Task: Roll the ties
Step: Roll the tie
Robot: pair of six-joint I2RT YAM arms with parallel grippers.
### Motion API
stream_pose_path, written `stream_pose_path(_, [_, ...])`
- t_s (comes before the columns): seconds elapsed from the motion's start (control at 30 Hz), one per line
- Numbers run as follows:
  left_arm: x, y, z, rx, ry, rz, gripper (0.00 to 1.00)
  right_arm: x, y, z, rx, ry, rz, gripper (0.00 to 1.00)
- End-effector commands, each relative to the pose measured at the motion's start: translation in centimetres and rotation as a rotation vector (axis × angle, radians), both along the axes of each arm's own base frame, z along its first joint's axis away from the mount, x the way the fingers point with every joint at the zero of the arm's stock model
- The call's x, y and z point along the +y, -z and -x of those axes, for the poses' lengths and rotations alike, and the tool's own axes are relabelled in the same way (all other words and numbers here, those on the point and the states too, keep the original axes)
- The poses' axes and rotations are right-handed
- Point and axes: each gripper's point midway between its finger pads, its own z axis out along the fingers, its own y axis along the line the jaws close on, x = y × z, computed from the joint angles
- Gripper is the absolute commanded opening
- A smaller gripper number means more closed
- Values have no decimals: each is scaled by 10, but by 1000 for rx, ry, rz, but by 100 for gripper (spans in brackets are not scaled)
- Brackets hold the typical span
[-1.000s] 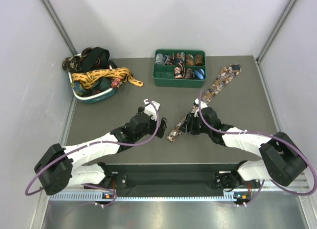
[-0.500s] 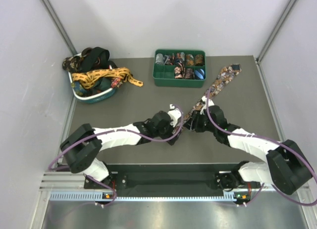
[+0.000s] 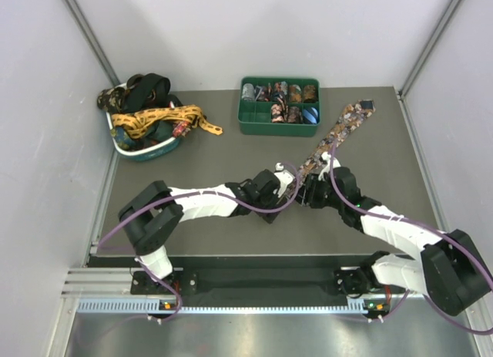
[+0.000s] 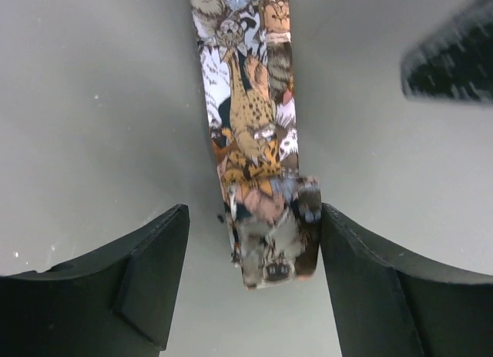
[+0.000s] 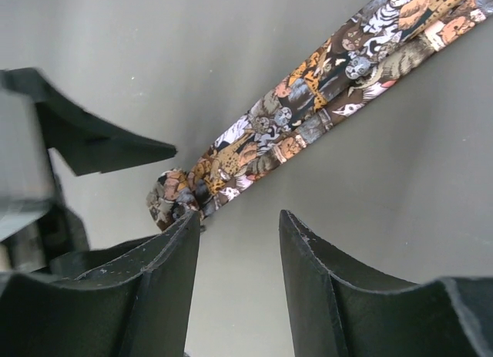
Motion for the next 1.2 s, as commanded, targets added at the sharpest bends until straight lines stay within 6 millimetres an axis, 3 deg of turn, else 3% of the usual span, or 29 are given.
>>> stream_pose_path(0.0, [-12,-8,-12,-12,0,-12,72,0,-11,-3,-41,-11,-22,46])
stream_pose_path(0.3, [-15,11,-10,45,17,-67,63,-1,-12,1,-40,-20,-23,46])
stream_pose_path(0.47, [-11,20,-9,79,-6,-120,48,-5,-13,5,-56,-26,-6,46])
stream_pose_path(0.7, [-11,29,-4,126,-13,-136,44,-22,-17,10,-79,30,39,46])
stream_pose_path(0.87, [-9,36,0,169,-15,-175,43,-28,-14,28,-89,17,62,44])
stream_pose_path(1.0, [-7,40,4,214,-26,-208,42,-16,-15,44,-134,-47,92,42])
stream_pose_path(1.07, [-6,39,5,241,-38,-220,42,1,-16,61,-150,-125,108,42])
stream_pose_path(1.1, [-6,39,6,255,-36,-222,42,-1,-16,57,-178,-91,144,42])
stream_pose_path(1.17, [-6,37,7,270,-37,-234,42,15,-20,69,-228,-140,158,40])
